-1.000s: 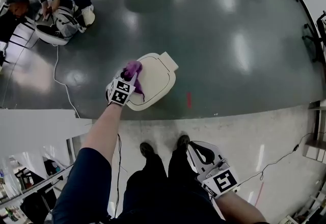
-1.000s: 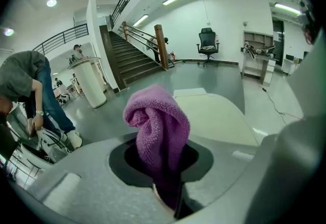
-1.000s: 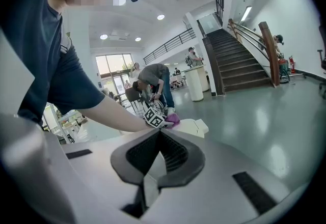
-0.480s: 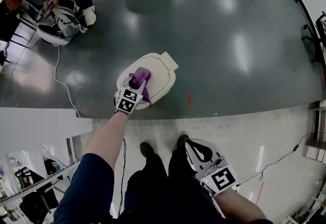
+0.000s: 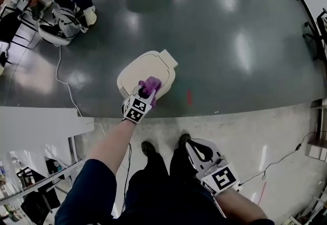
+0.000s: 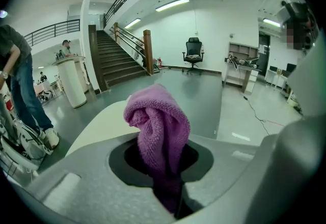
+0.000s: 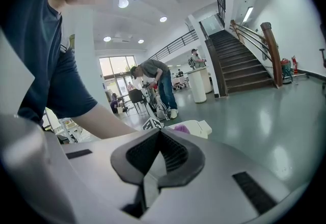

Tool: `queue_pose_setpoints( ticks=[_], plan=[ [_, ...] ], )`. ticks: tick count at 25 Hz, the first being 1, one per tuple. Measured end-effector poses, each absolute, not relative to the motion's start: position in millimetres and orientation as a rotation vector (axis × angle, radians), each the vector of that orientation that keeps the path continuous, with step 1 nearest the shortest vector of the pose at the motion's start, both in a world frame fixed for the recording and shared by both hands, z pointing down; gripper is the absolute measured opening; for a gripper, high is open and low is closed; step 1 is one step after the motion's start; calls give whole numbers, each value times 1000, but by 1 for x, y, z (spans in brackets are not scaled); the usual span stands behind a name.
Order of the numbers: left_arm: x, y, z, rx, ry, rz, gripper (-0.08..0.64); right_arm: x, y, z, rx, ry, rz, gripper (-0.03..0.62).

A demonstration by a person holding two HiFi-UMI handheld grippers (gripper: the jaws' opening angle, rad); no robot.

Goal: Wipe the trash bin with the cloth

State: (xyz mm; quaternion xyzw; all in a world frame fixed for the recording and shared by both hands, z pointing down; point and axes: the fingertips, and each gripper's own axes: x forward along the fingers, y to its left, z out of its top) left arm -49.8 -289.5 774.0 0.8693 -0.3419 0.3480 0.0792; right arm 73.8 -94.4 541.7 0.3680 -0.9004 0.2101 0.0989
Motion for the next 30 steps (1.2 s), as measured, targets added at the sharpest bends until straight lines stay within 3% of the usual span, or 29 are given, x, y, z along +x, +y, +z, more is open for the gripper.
queue_pose_setpoints(
  ticks=[6,20,30],
  plan=[
    [-29,-295,777,2647,-954,1121,67,82,-95,545,1101,-2664,631,11],
    [-72,-403,770,2569,-1118,1292,67,114,-107,559,1172,-2617,695,11],
    [-64,-453,772,2504,-1156,1396,67,143,-112,568,1242,-2583,724,11]
  ],
)
